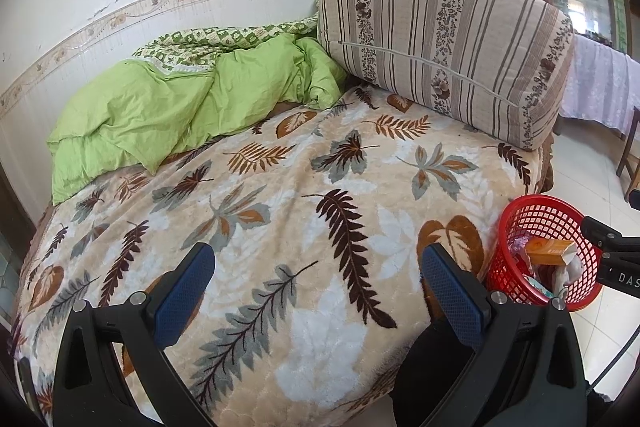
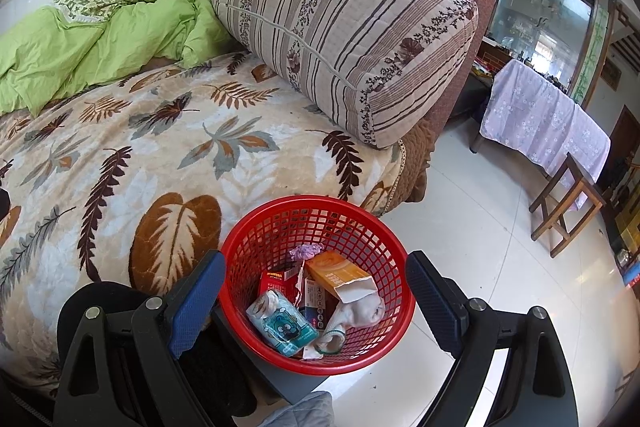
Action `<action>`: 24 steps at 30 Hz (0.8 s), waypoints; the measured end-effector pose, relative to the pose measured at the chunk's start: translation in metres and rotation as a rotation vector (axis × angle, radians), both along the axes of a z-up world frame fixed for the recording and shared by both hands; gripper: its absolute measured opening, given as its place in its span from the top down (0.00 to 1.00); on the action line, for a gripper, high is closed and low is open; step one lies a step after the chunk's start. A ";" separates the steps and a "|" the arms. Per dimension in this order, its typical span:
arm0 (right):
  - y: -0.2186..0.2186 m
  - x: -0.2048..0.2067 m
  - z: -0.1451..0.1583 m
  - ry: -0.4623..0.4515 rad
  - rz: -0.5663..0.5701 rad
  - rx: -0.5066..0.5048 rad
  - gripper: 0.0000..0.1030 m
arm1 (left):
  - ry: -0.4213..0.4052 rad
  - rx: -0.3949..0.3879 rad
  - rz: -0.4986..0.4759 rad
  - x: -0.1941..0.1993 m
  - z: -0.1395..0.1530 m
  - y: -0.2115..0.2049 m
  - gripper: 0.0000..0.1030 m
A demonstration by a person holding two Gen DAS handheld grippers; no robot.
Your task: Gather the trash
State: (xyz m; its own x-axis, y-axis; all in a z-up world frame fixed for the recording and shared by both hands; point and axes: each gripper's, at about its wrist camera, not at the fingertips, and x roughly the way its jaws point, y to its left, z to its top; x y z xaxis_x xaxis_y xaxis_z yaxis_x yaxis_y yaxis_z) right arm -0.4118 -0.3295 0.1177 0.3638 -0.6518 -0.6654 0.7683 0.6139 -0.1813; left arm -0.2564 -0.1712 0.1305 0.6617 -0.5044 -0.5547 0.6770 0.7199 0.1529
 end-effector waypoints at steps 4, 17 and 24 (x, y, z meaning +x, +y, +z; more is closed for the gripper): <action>0.000 0.000 0.000 -0.001 0.001 0.002 0.10 | 0.001 0.001 0.001 -0.001 0.000 0.000 0.00; 0.002 -0.002 0.003 -0.009 0.011 0.001 0.10 | 0.000 0.000 0.005 -0.001 0.000 0.000 0.00; -0.001 0.034 0.021 -0.067 0.089 0.009 0.10 | 0.122 -0.009 0.102 0.031 -0.009 0.014 0.00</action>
State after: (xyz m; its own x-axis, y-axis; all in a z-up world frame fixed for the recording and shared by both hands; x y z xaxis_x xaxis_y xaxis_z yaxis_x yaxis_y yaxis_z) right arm -0.3777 -0.3303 0.1382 0.4635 -0.6091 -0.6436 0.7209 0.6815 -0.1258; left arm -0.2254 -0.1570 0.1218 0.6376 -0.4433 -0.6300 0.6135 0.7868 0.0673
